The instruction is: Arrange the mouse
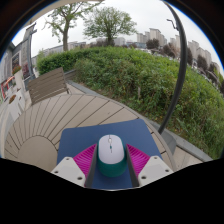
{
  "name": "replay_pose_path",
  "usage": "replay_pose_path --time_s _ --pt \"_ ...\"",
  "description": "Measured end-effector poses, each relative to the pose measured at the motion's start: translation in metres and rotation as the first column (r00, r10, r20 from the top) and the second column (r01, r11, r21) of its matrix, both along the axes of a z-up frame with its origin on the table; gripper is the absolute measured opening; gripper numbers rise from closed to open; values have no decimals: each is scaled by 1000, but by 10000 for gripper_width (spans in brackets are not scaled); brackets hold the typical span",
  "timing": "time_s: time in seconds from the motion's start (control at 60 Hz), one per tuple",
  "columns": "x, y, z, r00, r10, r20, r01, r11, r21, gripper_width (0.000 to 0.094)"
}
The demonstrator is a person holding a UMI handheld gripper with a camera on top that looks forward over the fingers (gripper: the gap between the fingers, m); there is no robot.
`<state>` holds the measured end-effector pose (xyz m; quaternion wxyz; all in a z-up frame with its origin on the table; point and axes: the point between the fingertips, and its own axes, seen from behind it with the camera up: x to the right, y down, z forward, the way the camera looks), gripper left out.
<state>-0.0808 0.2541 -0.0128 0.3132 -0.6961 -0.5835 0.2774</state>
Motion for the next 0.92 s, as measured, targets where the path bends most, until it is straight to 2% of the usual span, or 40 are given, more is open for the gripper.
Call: replay_pose_path --time_s 0.033,0.083,0.117,0.367,0.483,0.65,0.75,0.85,0.917 --pt "4 3 1 1000 -5 19 5 1000 -1 636" --pt "15 7 15 999 -25 26 25 1000 3 869" --pt "20 7 24 999 -27 24 27 1000 1 837" --pt "138 -34 128 995 63 77 -60 997 -51 847" --pt "197 -48 155 991 88 100 -84 996 -43 848" --pt "251 -62 168 988 109 109 -105 994 -40 847" --pt "262 -66 172 990 106 92 -102 993 -51 843" --pt "264 -59 170 990 100 95 -100 995 -5 850" --pt "267 -59 167 990 90 110 -90 996 -8 849"
